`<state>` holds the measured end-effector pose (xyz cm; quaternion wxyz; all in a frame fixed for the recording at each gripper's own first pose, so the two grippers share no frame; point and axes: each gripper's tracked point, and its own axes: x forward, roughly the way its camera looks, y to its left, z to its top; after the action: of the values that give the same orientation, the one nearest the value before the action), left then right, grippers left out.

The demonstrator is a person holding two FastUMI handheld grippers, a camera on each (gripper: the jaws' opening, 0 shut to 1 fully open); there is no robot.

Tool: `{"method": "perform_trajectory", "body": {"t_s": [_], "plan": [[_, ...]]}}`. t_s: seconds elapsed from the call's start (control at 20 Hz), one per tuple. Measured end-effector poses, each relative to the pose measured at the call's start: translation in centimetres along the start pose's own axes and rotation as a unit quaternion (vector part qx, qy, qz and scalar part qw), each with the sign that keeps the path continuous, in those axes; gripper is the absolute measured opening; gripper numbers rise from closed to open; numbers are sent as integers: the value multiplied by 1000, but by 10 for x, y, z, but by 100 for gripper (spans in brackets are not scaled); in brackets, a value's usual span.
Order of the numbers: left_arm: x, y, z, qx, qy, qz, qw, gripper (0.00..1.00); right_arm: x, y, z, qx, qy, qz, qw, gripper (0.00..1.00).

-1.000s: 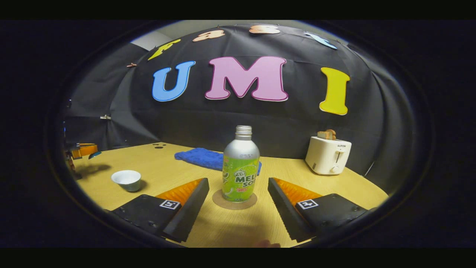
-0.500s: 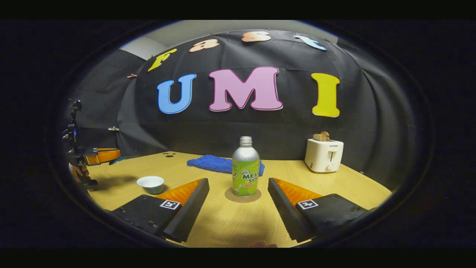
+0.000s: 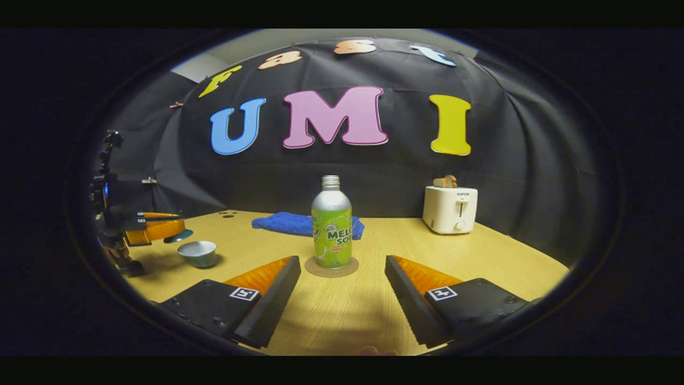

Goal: Open the teacup lid with one hand, grasp the water bottle and pour water into the teacup with the other hand; after pouring, place the water bottle on the coaster and then close the teacup lid.

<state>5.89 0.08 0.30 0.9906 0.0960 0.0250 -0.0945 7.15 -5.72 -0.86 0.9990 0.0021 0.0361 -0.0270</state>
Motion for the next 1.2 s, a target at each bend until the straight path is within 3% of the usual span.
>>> {"method": "perform_trajectory", "body": {"t_s": [0.25,1.2], "plan": [[18,-11,-12,18,28,-1,999,28,-1,9,6,-15,-21,17,1000,98],[30,-23,-28,40,61,-4,997,29,-4,8,9,-6,-36,20,999,98]]}}
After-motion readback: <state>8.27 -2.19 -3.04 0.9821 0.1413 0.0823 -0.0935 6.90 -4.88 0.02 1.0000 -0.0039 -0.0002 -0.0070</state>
